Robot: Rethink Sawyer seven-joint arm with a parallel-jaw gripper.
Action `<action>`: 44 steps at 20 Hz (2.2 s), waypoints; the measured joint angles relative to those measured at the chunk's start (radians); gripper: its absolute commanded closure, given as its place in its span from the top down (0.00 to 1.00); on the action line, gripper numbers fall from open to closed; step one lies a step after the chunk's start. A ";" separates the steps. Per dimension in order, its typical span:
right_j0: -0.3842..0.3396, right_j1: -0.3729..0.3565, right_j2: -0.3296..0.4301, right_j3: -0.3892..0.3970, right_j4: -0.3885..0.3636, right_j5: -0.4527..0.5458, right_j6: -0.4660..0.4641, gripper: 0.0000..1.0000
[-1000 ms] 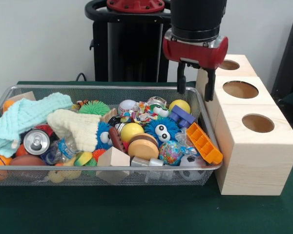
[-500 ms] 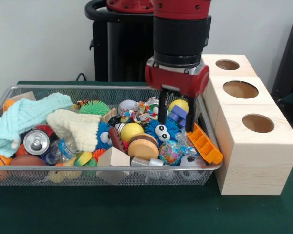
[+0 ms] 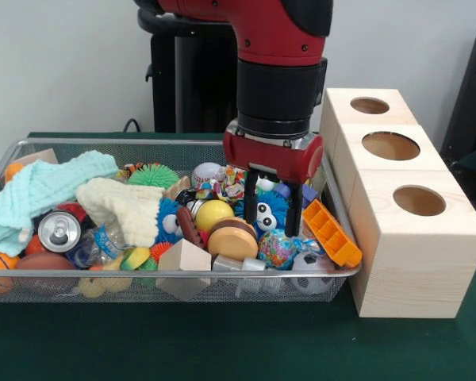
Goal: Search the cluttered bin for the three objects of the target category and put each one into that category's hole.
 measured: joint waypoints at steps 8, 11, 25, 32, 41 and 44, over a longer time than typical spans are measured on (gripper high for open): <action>0.008 -0.036 0.000 0.027 0.000 0.027 0.000 1.00; 0.013 -0.055 0.000 0.038 0.000 0.032 0.000 1.00; 0.046 -0.071 0.021 0.076 0.020 -0.006 0.000 1.00; 0.063 -0.064 0.042 0.138 0.020 -0.093 0.000 1.00; 0.010 -0.066 0.145 0.233 -0.013 -0.179 0.000 1.00; -0.023 -0.066 0.179 0.250 -0.048 -0.199 0.000 1.00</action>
